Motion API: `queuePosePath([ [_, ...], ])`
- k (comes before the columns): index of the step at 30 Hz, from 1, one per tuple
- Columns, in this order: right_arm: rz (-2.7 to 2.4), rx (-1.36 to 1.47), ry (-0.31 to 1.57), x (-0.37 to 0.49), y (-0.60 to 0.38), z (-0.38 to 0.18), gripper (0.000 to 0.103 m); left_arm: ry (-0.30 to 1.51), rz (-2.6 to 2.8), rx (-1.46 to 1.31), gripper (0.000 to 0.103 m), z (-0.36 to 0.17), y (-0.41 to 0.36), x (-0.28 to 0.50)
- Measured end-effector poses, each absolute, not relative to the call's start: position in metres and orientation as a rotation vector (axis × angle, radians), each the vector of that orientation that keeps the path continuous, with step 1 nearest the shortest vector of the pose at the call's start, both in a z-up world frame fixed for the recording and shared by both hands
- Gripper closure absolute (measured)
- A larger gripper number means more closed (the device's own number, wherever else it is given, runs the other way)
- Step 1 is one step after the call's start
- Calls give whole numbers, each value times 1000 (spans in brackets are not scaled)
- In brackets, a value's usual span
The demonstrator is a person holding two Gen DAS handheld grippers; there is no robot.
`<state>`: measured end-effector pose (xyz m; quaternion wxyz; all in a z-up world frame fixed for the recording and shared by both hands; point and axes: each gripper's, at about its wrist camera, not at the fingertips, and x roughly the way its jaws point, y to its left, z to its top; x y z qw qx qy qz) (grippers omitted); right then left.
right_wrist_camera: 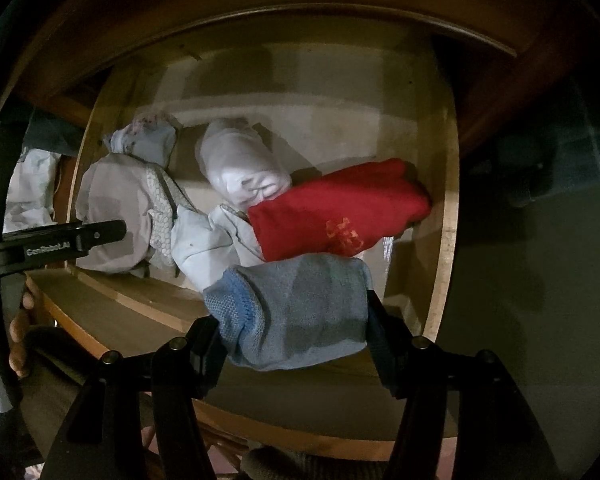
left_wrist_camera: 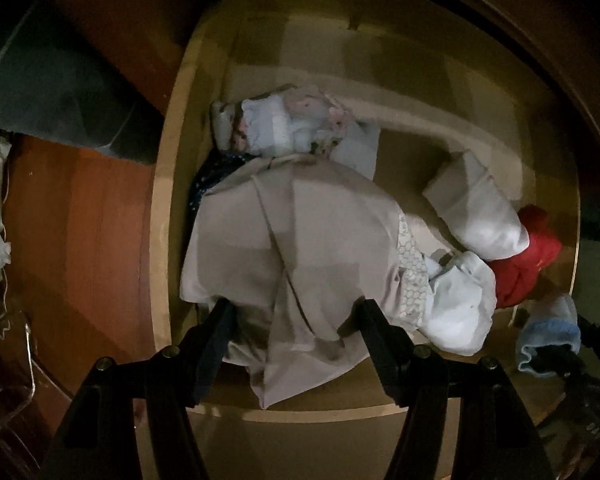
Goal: Take underwear out of drawer
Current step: 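Grasp the grey-blue knit item with the right tool while the left tool grasps the beige cloth, then lift the beige cloth with the left tool up over the white shoe box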
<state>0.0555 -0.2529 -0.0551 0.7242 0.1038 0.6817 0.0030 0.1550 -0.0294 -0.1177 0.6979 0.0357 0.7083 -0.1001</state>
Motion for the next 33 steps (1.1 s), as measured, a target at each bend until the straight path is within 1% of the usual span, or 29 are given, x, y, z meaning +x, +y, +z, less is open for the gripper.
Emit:
queuePosePath([
  [1,5,230,1503,55,-253,-54,45,1574,-223,84,39,-118,-30,155],
  [3,10,232,1504,56,-253,-55,45,1567,-222,121,56,-117,-33,154],
  [4,9,231,1504,56,-252,-55,45,1564,-227,125,59,-117,-34,153],
  [6,6,227,1501,56,-252,-55,45,1559,-241,125,77,-115,-34,151],
  [8,6,229,1499,56,-253,-54,45,1554,-258,112,85,-111,-33,151],
  [14,3,231,1487,54,-253,-51,45,1500,-295,80,89,-90,-28,143],
  [33,-14,231,1478,54,-253,-51,45,1300,-369,46,90,-1,-15,124],
])
